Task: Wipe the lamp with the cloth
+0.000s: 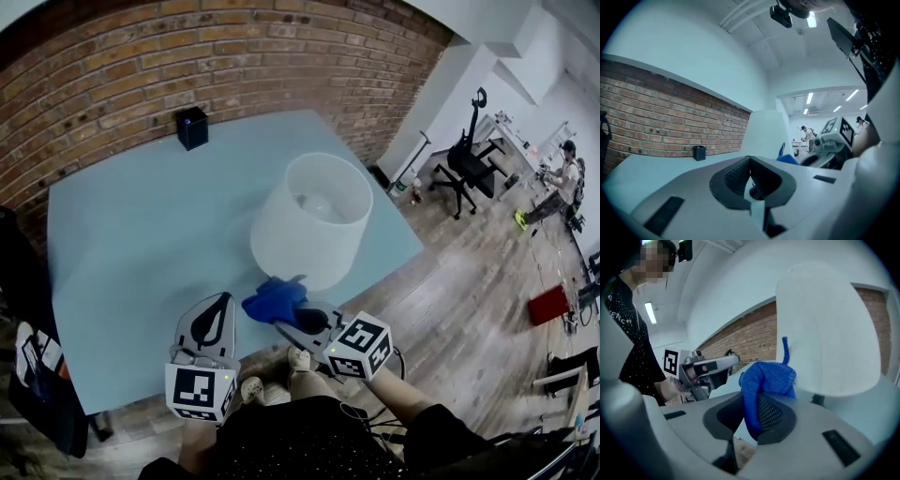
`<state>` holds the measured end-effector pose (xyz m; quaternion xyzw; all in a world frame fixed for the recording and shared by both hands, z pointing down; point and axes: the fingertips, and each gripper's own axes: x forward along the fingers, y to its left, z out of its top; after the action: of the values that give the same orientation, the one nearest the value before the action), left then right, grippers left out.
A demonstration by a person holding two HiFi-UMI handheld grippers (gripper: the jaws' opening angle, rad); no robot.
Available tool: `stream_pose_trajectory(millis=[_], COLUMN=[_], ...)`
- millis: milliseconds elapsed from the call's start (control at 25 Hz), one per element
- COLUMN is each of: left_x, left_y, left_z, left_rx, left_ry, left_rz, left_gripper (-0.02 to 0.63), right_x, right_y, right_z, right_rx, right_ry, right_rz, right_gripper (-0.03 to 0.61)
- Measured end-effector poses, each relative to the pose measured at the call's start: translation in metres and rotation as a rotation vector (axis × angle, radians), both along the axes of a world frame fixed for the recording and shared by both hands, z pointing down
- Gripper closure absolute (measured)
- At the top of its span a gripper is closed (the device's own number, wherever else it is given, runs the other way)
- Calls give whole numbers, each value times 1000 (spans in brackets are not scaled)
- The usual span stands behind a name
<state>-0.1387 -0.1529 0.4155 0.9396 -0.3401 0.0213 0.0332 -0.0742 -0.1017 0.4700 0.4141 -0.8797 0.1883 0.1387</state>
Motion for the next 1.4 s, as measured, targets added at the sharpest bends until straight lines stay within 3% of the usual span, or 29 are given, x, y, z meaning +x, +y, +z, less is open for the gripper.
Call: stream_pose_trajectory(millis=[120,240,480,560,760,960,1120,1400], left_x=[-6,-17,-37,-37,-37,-39,-32,-33], left_y=[5,10,7,7,4,-2,-2,-6], left_z=[4,10,27,32,44,46,49,57], left_rx=[-6,-7,-28,-33,-43,-79,-86,-104], left_ry=[-7,-33,-88,-103,-127,-94,-102,-108], left_rz=[-18,-40,-100,-103,-111,-150,-137,-154], left_gripper=[606,606,606,606,606,606,606,605], right_x=[-12,-13,22,34,60,70,70,65], right_y=[9,3,-52,-65,-86,-104,-115,-134], right_z=[37,59,47,47,52,44,48,93], right_rx=[-62,-13,364,446,528,593,586,364], right_ry=[-49,-45,258,351,487,568,569,536], right_rz=[8,80,300,351,431,447,458,451], right_gripper=[518,519,520,518,520,519,520,518])
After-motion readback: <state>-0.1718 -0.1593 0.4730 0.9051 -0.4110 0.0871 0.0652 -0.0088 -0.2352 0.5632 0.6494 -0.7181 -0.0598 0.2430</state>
